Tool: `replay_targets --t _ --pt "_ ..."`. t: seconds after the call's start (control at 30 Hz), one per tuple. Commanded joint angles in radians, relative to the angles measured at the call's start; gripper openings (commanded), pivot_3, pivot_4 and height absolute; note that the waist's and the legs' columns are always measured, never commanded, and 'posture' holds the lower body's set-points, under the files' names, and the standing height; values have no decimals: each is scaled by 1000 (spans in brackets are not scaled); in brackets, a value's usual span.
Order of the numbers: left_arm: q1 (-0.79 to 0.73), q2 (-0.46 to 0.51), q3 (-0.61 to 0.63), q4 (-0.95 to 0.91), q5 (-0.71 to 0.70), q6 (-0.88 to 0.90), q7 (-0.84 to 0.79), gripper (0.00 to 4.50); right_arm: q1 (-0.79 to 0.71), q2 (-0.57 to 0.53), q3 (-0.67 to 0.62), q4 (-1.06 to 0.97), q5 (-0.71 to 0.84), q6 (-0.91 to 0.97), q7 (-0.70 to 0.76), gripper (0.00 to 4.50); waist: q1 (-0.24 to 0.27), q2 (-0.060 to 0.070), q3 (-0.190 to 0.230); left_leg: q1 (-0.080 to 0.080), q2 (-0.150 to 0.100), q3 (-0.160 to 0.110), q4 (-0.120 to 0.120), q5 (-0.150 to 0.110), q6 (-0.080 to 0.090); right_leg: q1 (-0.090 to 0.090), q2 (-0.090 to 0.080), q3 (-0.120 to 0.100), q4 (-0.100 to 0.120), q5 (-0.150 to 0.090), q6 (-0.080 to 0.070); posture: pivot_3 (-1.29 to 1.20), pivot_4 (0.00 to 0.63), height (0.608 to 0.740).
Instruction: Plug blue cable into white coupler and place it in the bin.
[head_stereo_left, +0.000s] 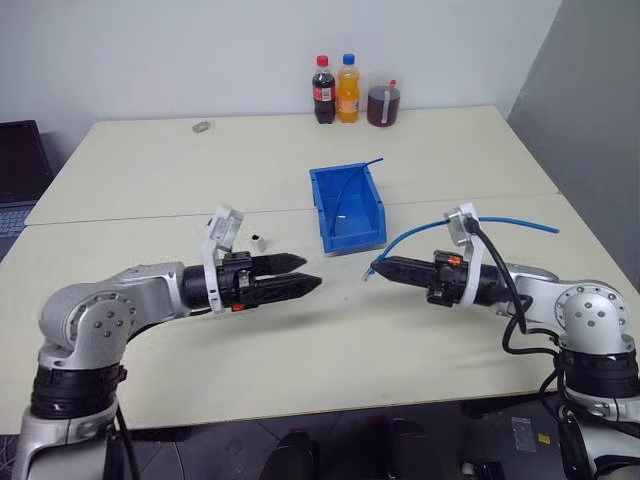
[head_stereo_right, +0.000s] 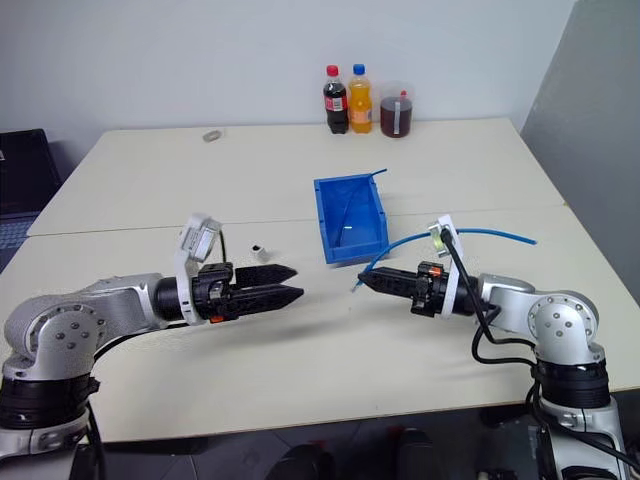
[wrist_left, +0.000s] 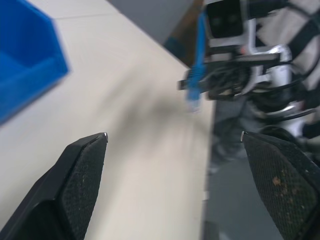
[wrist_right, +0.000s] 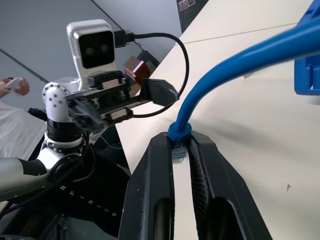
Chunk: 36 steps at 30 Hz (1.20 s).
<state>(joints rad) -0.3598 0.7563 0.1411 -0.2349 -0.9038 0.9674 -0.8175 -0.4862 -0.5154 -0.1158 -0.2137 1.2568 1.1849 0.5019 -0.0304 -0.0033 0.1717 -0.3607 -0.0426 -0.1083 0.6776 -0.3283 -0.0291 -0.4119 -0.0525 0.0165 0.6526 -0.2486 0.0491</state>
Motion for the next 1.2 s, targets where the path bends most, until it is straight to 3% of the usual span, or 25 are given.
replay_targets --t 0.03,0.4,0.5,0.77,1.17,1.2 --pt "36 6 -34 55 247 -235 65 4445 -18 8 -5 -15 -23 -32 20 163 2 0 0 0 0 0 0 0 0 0 0 0 0 0 0 0 150 740" --pt "139 -54 -45 260 592 -585 230 4445 5 14 0 -35 -92 -59 22 163 4 0 0 -4 0 0 -2 0 0 -3 -4 0 -5 0 0 0 150 740" --pt "101 -86 -33 337 613 -610 255 4445 3 16 -5 -32 -104 -63 21 163 5 0 0 -5 0 -1 -1 0 0 -3 -3 0 -4 1 0 0 150 740" --pt "-36 -172 -61 522 597 -666 135 4445 -2 23 -19 -19 -145 -79 -4 163 6 0 0 -5 0 -1 -1 0 0 -3 -3 -1 -3 1 0 0 150 740" --pt "-186 -216 -109 781 719 -798 99 4445 11 40 -50 -33 -157 -85 -37 163 1 -1 0 -5 0 0 0 0 0 -4 -3 0 -2 2 -1 0 150 740" --pt "-192 -218 -114 797 726 -811 93 4280 15 42 -53 -34 -156 -86 -42 163 1 -1 0 -5 0 0 0 0 0 -4 -3 0 -2 2 -1 0 150 740"
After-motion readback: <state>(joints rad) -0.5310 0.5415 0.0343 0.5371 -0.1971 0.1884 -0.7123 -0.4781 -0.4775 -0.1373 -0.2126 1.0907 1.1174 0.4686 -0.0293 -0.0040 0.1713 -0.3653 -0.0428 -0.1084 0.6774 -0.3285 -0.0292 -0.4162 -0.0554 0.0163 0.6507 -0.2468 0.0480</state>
